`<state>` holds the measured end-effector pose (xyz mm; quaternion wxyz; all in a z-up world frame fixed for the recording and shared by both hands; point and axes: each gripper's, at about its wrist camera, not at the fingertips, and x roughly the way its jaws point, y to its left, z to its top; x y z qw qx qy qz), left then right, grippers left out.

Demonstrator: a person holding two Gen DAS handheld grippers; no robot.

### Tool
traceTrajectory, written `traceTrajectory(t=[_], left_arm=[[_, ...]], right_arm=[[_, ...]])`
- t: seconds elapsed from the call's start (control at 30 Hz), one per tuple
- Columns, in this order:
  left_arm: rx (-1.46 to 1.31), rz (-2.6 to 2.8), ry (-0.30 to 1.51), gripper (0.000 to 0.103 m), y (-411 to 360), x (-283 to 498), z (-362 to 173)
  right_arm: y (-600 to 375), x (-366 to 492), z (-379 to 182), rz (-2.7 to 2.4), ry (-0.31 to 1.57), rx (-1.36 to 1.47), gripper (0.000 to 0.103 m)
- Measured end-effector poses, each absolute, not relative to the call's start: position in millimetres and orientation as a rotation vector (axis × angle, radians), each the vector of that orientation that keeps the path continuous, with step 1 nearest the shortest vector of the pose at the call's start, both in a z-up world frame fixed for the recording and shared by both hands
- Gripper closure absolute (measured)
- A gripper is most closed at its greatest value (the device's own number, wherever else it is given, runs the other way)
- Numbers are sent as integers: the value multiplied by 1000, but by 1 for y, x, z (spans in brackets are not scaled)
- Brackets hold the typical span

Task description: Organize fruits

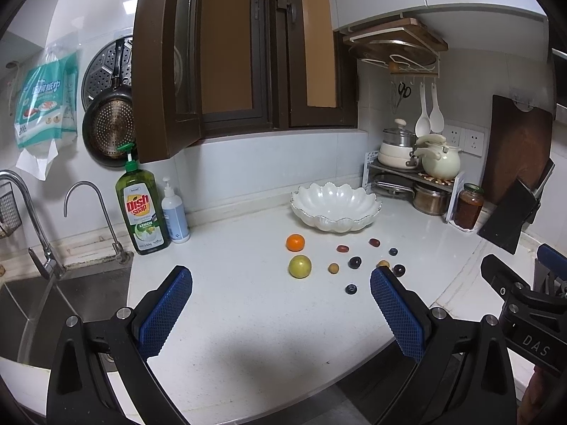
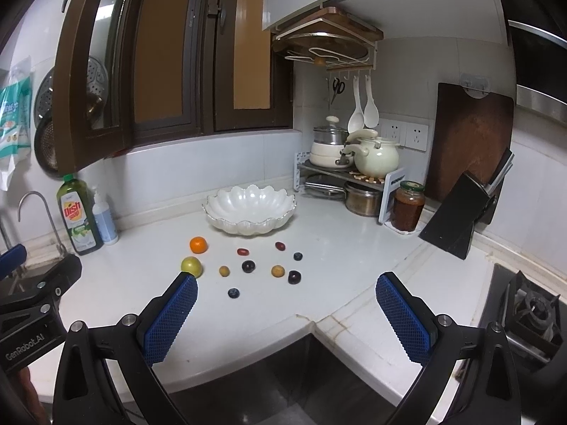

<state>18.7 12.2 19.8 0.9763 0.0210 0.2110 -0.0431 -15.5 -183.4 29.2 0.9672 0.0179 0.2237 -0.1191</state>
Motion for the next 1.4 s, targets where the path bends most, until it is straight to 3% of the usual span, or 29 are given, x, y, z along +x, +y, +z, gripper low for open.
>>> traceTrajectory(t=[0.73,1.4], left_arm=[[34,-105,433,0,10,24,20],[84,-161,532,5,-10,86,-12]], right_arm=[[-185,-8,26,-246,465,45,1],[-201,41,-7,-266,552,84,1]])
